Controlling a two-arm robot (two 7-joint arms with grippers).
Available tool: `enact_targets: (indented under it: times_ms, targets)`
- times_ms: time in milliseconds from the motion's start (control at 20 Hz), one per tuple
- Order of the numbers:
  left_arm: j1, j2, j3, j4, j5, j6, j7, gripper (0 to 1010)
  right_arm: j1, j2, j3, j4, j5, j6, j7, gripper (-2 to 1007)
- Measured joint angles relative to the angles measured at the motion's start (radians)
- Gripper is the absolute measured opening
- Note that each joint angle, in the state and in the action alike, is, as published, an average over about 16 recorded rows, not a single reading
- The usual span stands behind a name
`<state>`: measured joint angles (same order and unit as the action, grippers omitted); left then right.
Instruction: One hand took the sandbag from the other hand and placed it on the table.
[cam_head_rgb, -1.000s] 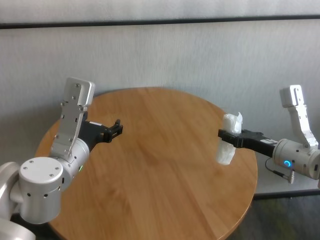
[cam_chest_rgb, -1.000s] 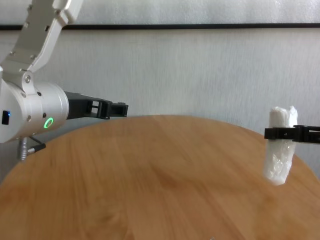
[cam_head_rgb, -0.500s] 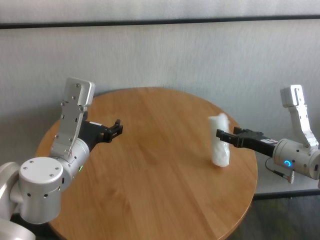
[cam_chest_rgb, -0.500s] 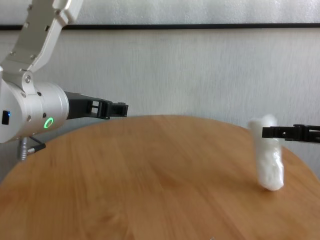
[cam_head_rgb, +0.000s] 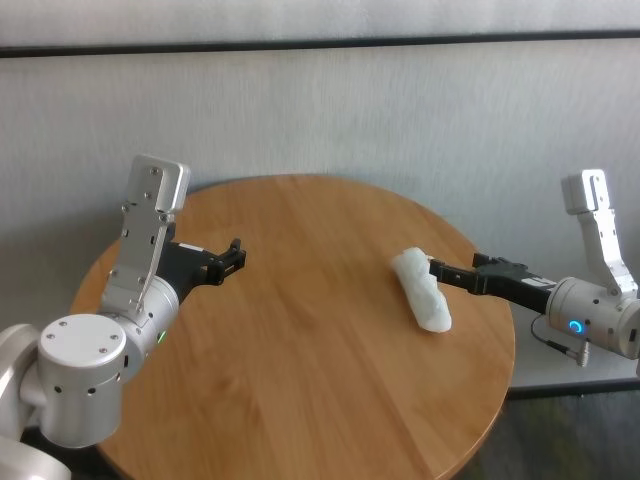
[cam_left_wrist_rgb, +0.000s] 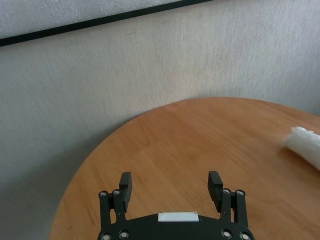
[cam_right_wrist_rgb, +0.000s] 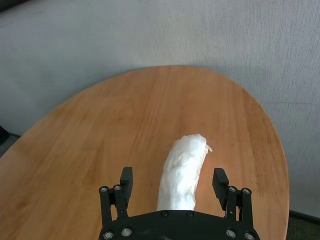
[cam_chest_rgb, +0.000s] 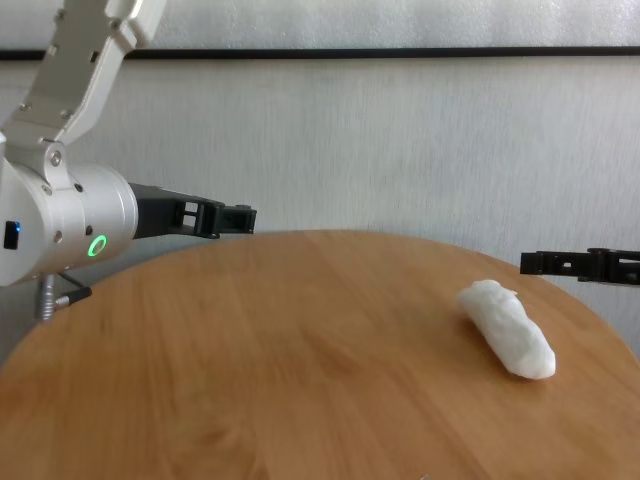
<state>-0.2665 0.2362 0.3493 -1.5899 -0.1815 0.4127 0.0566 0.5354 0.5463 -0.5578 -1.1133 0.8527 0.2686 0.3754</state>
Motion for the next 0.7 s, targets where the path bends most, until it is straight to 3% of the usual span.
enact_targets:
  times_ms: [400,700]
  targets:
    - [0.000,0.000,0.000,0.000,0.000,0.000,0.000,1000,-0.003,-0.004,0.008,-0.012,-0.002,-0.012,0.012,1000]
    - [0.000,0.000,0.000,0.000,0.000,0.000,0.000,1000,0.005,-0.020,0.016,-0.026,-0.015,-0.034,0.035,1000]
